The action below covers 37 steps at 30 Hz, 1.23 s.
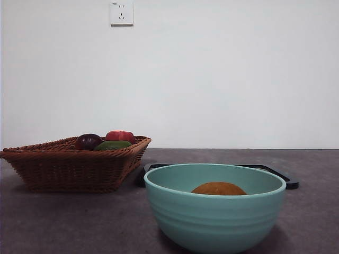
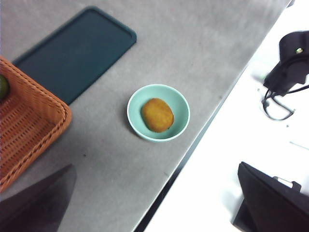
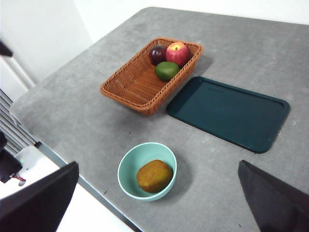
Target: Pick up the wifruite, put it on the bowl, pick up the plate, put it on desk
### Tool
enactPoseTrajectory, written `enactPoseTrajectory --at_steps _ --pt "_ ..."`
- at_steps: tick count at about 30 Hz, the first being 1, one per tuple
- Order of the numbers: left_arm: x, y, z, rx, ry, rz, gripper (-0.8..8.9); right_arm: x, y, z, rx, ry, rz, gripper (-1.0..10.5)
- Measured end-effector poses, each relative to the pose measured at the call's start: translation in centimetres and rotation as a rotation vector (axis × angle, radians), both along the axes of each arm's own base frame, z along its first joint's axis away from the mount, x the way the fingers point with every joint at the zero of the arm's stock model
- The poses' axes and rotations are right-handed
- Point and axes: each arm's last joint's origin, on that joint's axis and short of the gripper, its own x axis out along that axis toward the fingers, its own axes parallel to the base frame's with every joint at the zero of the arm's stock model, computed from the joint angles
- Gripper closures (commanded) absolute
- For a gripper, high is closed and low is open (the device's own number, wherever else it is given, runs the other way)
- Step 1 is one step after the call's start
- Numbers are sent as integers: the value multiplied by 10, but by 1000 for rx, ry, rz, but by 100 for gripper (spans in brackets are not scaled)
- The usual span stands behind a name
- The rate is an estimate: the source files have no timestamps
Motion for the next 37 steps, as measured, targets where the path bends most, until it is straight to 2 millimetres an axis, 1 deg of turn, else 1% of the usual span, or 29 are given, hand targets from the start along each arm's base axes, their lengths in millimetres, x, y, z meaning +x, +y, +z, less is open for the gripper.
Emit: enactPoseTrajectory --at_steps 7,10,12,16,19,21,25,31,37 --pt "-26 48 -20 -143 -62 9 251 0 0 0 -4 1 -19 355" --pt "-33 62 -28 -181 -81 10 251 1 -1 0 -15 -2 -49 354" --pt "-36 67 -32 -197 -89 10 251 1 -1 0 -10 4 -66 355" --pt "-40 75 -30 -257 -120 10 251 1 -2 -1 6 26 -95 355" --pt "-41 77 -30 -262 -126 8 251 2 -1 0 27 51 -108 355" --pt "-41 77 -30 -262 -127 8 251 6 0 0 32 76 -110 355" --pt "-41 77 -30 -262 -127 8 251 26 8 1 14 153 -120 355" --pt "-41 77 -30 -262 -127 8 251 64 23 -3 -28 294 -106 355" --pt "-41 77 -30 -262 -127 8 251 122 47 -21 -127 499 -103 355"
